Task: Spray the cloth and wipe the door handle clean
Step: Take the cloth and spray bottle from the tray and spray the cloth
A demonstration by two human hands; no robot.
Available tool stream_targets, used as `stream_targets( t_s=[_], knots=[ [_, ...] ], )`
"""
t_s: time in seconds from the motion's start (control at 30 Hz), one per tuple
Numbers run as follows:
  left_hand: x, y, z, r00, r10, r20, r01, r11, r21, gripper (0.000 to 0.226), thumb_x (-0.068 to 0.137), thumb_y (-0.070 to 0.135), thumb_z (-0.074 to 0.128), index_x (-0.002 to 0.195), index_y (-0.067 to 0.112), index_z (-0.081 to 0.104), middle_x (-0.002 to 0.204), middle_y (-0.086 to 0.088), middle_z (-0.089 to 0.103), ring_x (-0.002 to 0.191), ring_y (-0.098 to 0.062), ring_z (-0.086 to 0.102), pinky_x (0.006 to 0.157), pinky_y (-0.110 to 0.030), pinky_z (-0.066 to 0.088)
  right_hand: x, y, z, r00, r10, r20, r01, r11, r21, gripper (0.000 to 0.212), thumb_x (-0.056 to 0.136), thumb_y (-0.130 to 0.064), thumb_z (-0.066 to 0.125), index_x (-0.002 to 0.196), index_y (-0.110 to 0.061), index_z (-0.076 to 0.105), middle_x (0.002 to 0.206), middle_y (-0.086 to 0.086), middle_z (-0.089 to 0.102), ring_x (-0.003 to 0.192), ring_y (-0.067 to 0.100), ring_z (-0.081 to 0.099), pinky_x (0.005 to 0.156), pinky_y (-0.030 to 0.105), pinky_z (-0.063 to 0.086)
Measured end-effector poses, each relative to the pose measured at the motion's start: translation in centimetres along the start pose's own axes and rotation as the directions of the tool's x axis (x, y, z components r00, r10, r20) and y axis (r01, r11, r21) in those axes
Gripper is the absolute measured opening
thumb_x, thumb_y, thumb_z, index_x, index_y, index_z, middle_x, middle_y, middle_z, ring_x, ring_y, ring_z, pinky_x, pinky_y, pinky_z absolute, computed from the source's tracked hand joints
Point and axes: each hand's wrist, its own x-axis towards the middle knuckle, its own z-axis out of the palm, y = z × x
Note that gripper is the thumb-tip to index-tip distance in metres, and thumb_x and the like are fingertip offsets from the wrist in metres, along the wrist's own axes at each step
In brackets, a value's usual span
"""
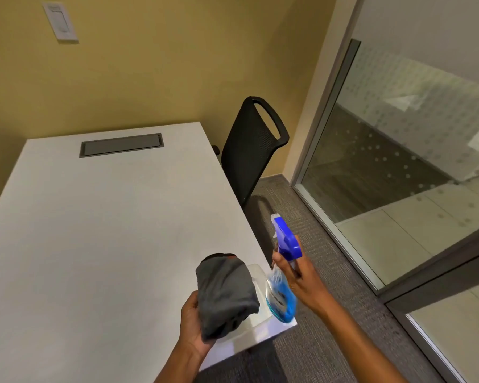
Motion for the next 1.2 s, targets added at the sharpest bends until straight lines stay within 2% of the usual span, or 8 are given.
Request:
stream_targets(
  t_s=[0.17,0.37,0.5,0.63,0.77,0.87,0.97,1.2],
  knots=[
    [0.7,0.1,0.9,0.999,-0.053,0.015,0.051,0.995,0.080,0.035,0.095,0.041,0.051,0.114,0.016,0.067,0.108,-0.017,0.073,0.103,-0.040,0.061,0.109,-0.051,0.037,-2.6,-3.2,-2.4,0.998,0.017,-0.067,-0.020,0.999,-0.042,0.061,0.068,-0.076,0.060,0.105,-0.029,0.051,0.080,-0.014,0.068,0.070,0.001,0.067,0.059,0.004,0.048],
    [1.1,-0.7,2.6,0.988,-0.110,0.112,0.094,0.985,0.142,0.044,0.074,0.039,0.063,0.098,0.008,0.082,0.107,-0.020,0.076,0.098,-0.041,0.070,0.087,-0.046,0.057,-7.1,-4.1,-3.2,0.993,0.122,0.003,-0.122,0.993,-0.003,0.043,0.069,-0.069,0.069,0.098,-0.038,0.065,0.078,0.013,0.065,0.069,0.020,0.065,0.066,0.021,0.054],
    [1.2,-1.3,3.8,0.975,-0.179,0.134,0.163,0.979,0.125,0.057,0.092,0.047,0.053,0.139,0.015,0.058,0.146,-0.018,0.056,0.129,-0.039,0.052,0.115,-0.050,0.036,-9.3,-4.0,-2.2,0.995,0.102,0.008,-0.102,0.994,0.045,0.039,0.068,-0.067,0.071,0.100,-0.046,0.066,0.068,0.012,0.056,0.060,0.019,0.052,0.062,0.018,0.046],
    [1.3,-1.6,5.3,0.966,-0.211,0.152,0.193,0.973,0.126,0.064,0.096,0.058,0.044,0.149,0.022,0.048,0.154,-0.012,0.049,0.146,-0.036,0.039,0.124,-0.051,0.024,-11.5,-3.6,-1.0,0.981,0.192,-0.002,-0.192,0.981,0.039,0.050,0.060,-0.080,0.065,0.106,-0.060,0.059,0.092,-0.029,0.069,0.084,-0.008,0.064,0.074,0.007,0.047],
    [1.4,-1.8,6.3,0.965,-0.211,0.156,0.182,0.966,0.181,0.068,0.095,0.065,0.042,0.150,0.026,0.045,0.141,-0.012,0.058,0.136,-0.035,0.046,0.118,-0.051,0.028,-11.6,-3.3,0.6,0.935,0.314,-0.166,-0.327,0.943,-0.058,0.087,0.039,-0.086,0.067,0.114,-0.042,0.056,0.109,-0.023,0.064,0.098,0.003,0.054,0.092,0.014,0.036],
    [1.2,-1.9,7.0,0.965,-0.192,0.181,0.154,0.966,0.206,0.065,0.094,0.063,0.045,0.146,0.024,0.049,0.124,-0.012,0.067,0.121,-0.034,0.058,0.107,-0.050,0.041,-11.9,-3.6,0.9,0.936,0.269,-0.227,-0.288,0.956,-0.059,0.056,0.047,-0.087,0.063,0.085,-0.046,0.067,0.077,-0.019,0.070,0.077,0.002,0.062,0.068,0.002,0.041],
    [1.3,-2.1,7.2,0.958,-0.188,0.216,0.137,0.964,0.230,0.058,0.093,0.060,0.049,0.134,0.021,0.060,0.111,-0.013,0.075,0.101,-0.036,0.072,0.089,-0.050,0.055,-12.7,-3.9,0.6,0.948,0.218,-0.234,-0.241,0.967,-0.077,0.049,0.057,-0.082,0.062,0.086,-0.042,0.067,0.080,-0.006,0.070,0.073,0.000,0.065,0.064,0.009,0.047],
    [1.7,-2.4,7.4,0.941,-0.208,0.266,0.162,0.969,0.186,0.054,0.089,0.057,0.056,0.121,0.016,0.069,0.111,-0.015,0.076,0.096,-0.038,0.075,0.085,-0.052,0.058,-12.7,-3.7,1.1,0.947,0.081,-0.310,-0.127,0.983,-0.131,0.030,0.069,-0.060,0.071,0.069,-0.030,0.067,0.056,-0.008,0.060,0.054,0.003,0.058,0.052,0.014,0.043]
  ],
)
